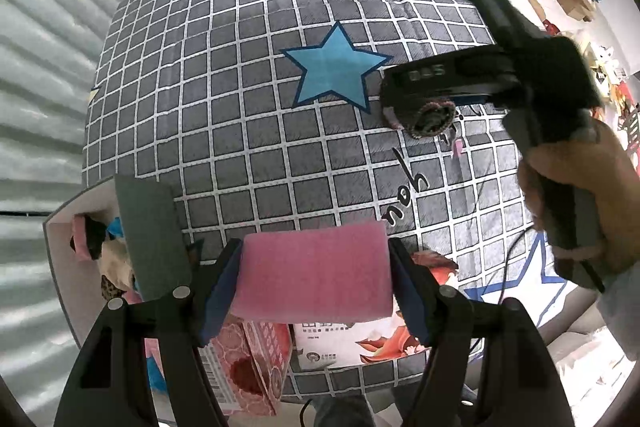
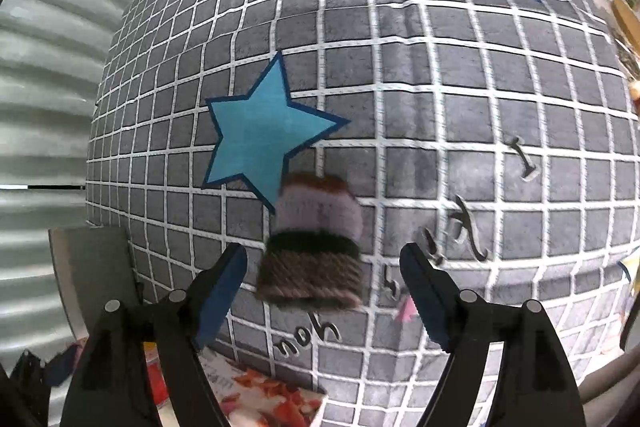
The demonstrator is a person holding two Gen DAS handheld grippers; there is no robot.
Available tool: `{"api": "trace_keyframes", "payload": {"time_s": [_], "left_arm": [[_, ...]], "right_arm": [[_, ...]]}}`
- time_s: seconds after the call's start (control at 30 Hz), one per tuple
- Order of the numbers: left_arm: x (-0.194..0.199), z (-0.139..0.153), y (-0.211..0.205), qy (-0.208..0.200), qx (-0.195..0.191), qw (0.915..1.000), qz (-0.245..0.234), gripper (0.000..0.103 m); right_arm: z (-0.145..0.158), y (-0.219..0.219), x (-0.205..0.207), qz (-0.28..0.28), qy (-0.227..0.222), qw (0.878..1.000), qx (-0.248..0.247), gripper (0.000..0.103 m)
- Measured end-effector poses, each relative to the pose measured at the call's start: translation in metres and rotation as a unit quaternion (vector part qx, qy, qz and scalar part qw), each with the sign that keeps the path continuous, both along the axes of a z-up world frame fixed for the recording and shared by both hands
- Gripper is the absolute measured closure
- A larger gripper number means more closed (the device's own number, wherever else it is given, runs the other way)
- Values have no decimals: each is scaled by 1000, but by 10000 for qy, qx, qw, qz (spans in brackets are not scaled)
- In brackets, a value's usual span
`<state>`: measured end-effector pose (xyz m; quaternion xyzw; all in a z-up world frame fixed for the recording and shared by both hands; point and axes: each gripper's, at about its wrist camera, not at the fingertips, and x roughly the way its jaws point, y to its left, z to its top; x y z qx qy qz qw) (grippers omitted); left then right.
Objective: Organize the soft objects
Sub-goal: 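Lift the pink sponge and knit hat and carry them over the white box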
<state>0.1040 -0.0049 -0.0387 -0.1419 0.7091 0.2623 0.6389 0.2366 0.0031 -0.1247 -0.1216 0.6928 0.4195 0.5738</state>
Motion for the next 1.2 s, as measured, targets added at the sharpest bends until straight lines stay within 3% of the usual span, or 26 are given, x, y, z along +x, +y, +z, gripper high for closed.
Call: {"api": "trace_keyframes", "payload": {"time_s": [0.13, 0.17, 0.2, 0.23, 0.4, 0.73, 1.2], "left_arm": [[-2, 0, 1, 29, 29, 10000, 65, 29], [-3, 0, 2, 21, 32, 10000, 92, 29], [-3, 1, 2, 13, 31, 9999, 101, 29], [-3, 1, 2, 6, 34, 9999, 101, 29], [-1, 3, -1, -63, 23, 10000, 18, 29], [-1, 23, -23, -322, -58, 9985, -430, 29], [-60, 68, -33, -686, -34, 9969, -383, 29]], "right_arm": [[-20, 15, -9, 204, 61, 9995, -241, 26], [-25, 16, -12, 226, 69, 9990, -369, 32], [-29, 15, -13, 223, 103, 9987, -443, 55], [-30, 12, -13, 192, 119, 9987, -450, 57], [-23, -9, -6, 1, 268, 9990, -347, 59], [26, -70, -11, -440, 329, 9985, -38, 59], [85, -117, -102, -216, 248, 9994, 93, 59]]}}
